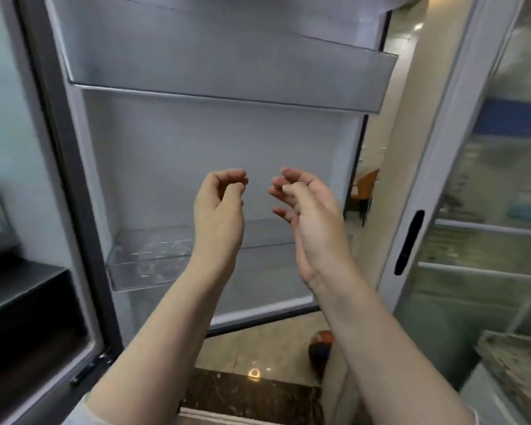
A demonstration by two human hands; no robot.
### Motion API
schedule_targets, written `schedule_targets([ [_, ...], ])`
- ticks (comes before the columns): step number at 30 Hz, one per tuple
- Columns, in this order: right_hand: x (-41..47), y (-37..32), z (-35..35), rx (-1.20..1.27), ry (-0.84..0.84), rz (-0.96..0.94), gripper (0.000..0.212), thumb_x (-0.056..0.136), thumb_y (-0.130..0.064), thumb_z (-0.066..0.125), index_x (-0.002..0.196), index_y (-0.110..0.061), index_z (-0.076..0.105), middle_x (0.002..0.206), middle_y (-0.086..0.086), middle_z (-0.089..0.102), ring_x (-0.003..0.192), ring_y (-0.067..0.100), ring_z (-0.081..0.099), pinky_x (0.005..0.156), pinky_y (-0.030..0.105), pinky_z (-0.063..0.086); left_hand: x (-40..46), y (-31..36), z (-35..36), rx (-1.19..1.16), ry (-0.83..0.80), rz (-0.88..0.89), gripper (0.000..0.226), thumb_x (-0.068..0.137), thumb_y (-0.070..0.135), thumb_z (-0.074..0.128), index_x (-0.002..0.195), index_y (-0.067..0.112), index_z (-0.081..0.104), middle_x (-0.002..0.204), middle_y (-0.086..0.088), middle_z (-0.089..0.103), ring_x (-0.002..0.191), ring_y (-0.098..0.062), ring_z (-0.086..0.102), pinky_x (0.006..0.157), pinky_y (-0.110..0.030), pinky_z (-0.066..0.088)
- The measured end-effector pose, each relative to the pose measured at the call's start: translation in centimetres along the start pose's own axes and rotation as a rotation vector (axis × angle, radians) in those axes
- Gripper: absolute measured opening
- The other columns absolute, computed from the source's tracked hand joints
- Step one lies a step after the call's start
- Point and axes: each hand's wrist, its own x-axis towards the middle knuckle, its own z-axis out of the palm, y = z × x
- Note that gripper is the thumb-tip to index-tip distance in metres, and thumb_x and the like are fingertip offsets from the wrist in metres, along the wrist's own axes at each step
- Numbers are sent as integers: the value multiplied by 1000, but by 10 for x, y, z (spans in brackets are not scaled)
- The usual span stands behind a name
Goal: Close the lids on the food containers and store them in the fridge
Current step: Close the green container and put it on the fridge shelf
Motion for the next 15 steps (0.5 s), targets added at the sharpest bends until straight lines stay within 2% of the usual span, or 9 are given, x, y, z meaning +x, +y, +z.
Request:
schedule_targets([
  [5, -9, -39, -94, -69, 189, -63, 22, 91, -4, 47, 94, -20, 61, 87, -3, 67, 89, 11, 63, 72, 23, 47, -39, -8, 98, -86, -213, -50, 20, 91, 5, 46, 95, 18, 60, 103, -3, 66, 102, -15, 62, 96, -38, 48],
  [8, -17, -61, -152, -103, 330, -114, 22, 91, -4, 48, 90, -20, 62, 83, -4, 67, 84, 9, 64, 68, 20, 47, -65, -12, 158, -124, -371, -72, 21, 92, 7, 45, 104, 13, 62, 106, -2, 65, 101, -14, 61, 93, -33, 48],
  [10, -22, -74, -185, -137, 419, -144, 20, 90, -3, 49, 91, -19, 62, 83, -4, 67, 83, 9, 64, 66, 19, 47, -82, -16, 193, -154, -454, -88, 21, 92, 7, 46, 105, 13, 61, 107, -4, 65, 104, -17, 61, 96, -35, 48],
  [15, -33, -95, -267, -224, 647, -199, 22, 89, -2, 49, 87, -19, 61, 82, -3, 66, 81, 8, 63, 70, 21, 46, -123, -34, 282, -261, -665, -184, 19, 92, 6, 47, 101, 15, 61, 98, 3, 64, 100, -11, 60, 101, -36, 46],
])
